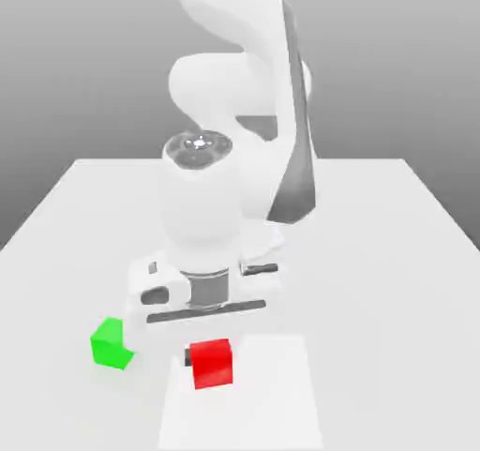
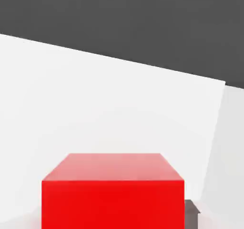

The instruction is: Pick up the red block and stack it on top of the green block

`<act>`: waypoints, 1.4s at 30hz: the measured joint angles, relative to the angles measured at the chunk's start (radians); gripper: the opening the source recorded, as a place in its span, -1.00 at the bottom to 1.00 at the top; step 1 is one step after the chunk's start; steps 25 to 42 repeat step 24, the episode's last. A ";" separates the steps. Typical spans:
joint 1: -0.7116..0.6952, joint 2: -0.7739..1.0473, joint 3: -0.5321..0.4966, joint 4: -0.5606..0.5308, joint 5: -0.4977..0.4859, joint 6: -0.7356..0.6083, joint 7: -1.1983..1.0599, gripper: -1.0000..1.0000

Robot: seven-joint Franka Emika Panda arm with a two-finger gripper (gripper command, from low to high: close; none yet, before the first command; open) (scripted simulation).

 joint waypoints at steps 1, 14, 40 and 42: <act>-0.022 -0.019 -0.013 -0.008 -0.011 -0.010 0.037 -1.00; -0.254 -0.193 -0.132 -0.111 -0.069 -0.078 0.514 -1.00; -0.255 0.010 -0.114 -0.107 0.067 0.116 0.439 1.00; -0.255 0.010 -0.114 -0.107 0.067 0.116 0.439 1.00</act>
